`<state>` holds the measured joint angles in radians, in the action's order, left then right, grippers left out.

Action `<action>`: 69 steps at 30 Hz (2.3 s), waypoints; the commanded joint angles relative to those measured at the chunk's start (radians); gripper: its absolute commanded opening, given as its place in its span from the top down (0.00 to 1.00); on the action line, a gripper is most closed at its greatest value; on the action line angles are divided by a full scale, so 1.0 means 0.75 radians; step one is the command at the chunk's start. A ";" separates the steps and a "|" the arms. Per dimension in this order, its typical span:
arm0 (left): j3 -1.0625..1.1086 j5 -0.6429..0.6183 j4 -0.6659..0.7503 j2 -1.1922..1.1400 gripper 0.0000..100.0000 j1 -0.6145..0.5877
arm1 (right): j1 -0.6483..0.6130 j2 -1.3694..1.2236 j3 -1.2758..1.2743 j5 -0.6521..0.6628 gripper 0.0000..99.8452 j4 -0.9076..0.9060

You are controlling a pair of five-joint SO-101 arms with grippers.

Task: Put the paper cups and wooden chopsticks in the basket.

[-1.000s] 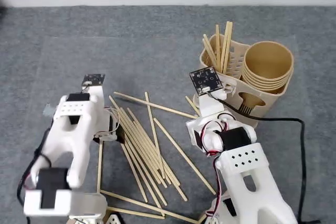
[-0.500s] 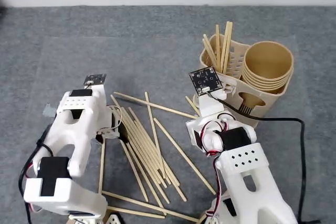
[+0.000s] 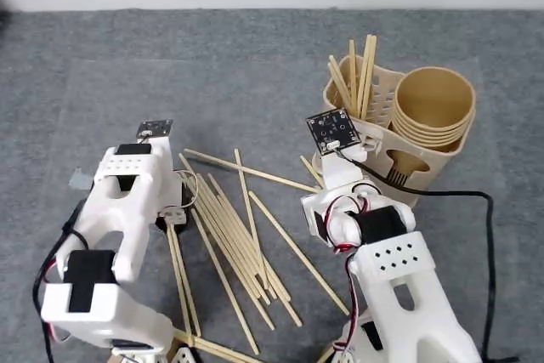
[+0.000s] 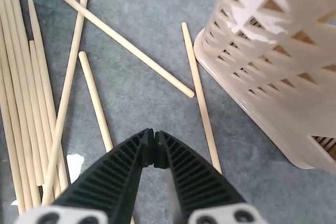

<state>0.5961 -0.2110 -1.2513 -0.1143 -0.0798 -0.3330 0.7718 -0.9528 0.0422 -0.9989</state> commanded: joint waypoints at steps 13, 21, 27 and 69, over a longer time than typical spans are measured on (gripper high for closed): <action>0.046 -0.014 0.043 0.004 0.97 0.002 | 0.019 0.071 0.016 -0.010 0.99 0.013; -0.279 -0.059 -0.295 0.010 0.99 0.078 | 0.019 0.412 0.006 0.000 0.99 -0.019; -0.557 -0.115 -0.475 0.010 0.99 0.127 | 0.019 0.519 0.006 0.000 0.99 -0.114; -0.537 1.172 -0.303 -0.006 0.68 -0.679 | 0.011 0.519 -0.117 0.002 0.98 -0.062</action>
<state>0.1527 0.6391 -1.5750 -0.1281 -0.5846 -0.3330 1.1523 -1.0464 0.0422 -1.0648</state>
